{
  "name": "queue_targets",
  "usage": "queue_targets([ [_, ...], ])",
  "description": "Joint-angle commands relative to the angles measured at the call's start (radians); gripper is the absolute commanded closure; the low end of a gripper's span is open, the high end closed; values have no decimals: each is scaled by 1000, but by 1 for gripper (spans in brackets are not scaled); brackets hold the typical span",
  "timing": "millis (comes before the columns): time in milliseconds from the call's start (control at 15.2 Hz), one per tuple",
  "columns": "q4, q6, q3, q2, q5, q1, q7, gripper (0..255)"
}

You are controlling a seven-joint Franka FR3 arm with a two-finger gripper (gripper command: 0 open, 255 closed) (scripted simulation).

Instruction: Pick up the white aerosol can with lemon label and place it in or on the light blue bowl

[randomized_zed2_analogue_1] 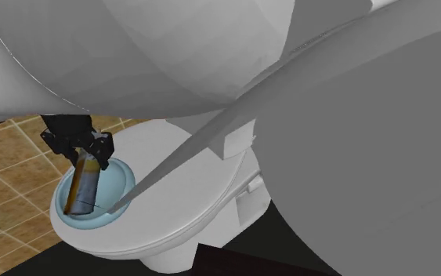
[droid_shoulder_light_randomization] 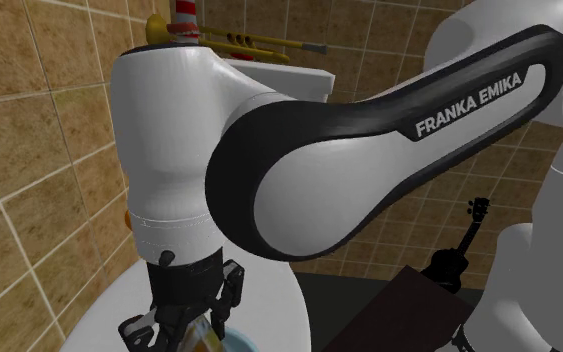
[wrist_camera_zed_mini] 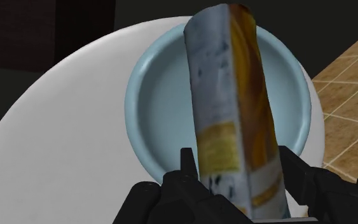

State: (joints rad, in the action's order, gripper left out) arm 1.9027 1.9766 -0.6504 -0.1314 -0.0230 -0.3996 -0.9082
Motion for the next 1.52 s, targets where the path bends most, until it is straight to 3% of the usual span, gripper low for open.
queue_targets([
  [0,14,24,0,-12,7,-4,-6,255],
  [396,60,96,4,-44,28,-10,-15,255],
  [924,60,96,5,-44,28,-11,-15,255],
  [990,55,94,6,-49,31,-11,-15,0],
  [1320,60,96,5,-44,28,-11,-15,0],
  [1452,18,33,3,-19,12,-3,-3,0],
])
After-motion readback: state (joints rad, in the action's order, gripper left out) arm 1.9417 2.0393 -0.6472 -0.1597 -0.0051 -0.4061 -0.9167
